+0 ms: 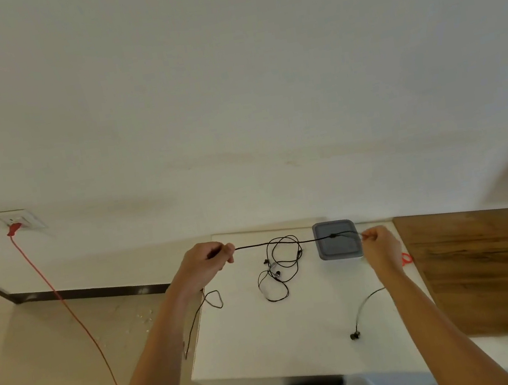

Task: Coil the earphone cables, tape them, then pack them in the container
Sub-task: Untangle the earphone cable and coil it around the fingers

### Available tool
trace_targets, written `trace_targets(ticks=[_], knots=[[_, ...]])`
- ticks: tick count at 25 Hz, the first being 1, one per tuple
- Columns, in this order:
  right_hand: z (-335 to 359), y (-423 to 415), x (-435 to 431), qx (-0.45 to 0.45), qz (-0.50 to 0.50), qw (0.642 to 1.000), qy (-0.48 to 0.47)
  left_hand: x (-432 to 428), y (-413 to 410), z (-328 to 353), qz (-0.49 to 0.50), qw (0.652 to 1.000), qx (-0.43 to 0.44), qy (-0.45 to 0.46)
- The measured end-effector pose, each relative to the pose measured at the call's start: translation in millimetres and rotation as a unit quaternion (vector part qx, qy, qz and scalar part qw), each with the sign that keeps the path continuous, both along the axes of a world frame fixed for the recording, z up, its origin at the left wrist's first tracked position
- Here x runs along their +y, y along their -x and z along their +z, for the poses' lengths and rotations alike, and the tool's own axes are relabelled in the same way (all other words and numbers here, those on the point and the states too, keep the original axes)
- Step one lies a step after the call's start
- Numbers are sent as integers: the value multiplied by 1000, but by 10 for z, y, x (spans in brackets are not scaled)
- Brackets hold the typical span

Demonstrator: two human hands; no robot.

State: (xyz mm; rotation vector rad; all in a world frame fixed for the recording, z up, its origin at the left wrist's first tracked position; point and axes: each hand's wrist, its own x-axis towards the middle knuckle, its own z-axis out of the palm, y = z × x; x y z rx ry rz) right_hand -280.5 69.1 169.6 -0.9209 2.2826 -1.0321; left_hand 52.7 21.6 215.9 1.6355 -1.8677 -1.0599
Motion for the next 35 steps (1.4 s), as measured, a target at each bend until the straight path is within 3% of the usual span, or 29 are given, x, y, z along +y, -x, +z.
trace_targets(ticks=[2, 5, 7, 9, 12, 15, 18, 21, 23, 26, 27, 30, 33, 35], knots=[[-19, -203, 26, 16, 135, 990, -47, 27, 201, 35, -15, 1000, 21, -2], [174, -757, 25, -56, 368, 927, 40, 86, 583, 73, -53, 998, 34, 2], [295, -999, 10, -64, 436, 895, 71, 96, 705, 70, -58, 998, 35, 9], [324, -962, -29, -75, 404, 906, 105, 75, 636, 51, -45, 998, 34, 4], [248, -546, -20, -130, 262, 949, 114, 47, 309, 10, -33, 999, 28, -10], [3, 25, 105, -87, 111, 988, 64, 23, -11, -9, 3, 1000, 23, -21], [-197, 387, 221, -8, 30, 999, -36, 9, -113, -7, 31, 997, 48, -44], [-193, 185, 220, 79, 126, 974, -171, 28, 33, 6, 34, 995, 81, -55], [-99, -245, 188, 25, 241, 967, -78, 65, 231, 13, 8, 995, 76, -61], [135, -962, 123, -63, 408, 908, 67, 131, 527, -4, -31, 996, 53, -60], [165, -1109, 96, -76, 417, 902, 88, 144, 596, -11, -31, 997, 54, -54], [140, -1223, 31, -101, 331, 929, 131, 142, 623, -22, 3, 996, 75, -43], [37, -1051, 87, -53, 250, 956, 144, 117, 488, -29, 12, 995, 85, -52], [-16, -961, 112, -68, 250, 956, 138, 118, 450, -37, 7, 994, 90, -62]])
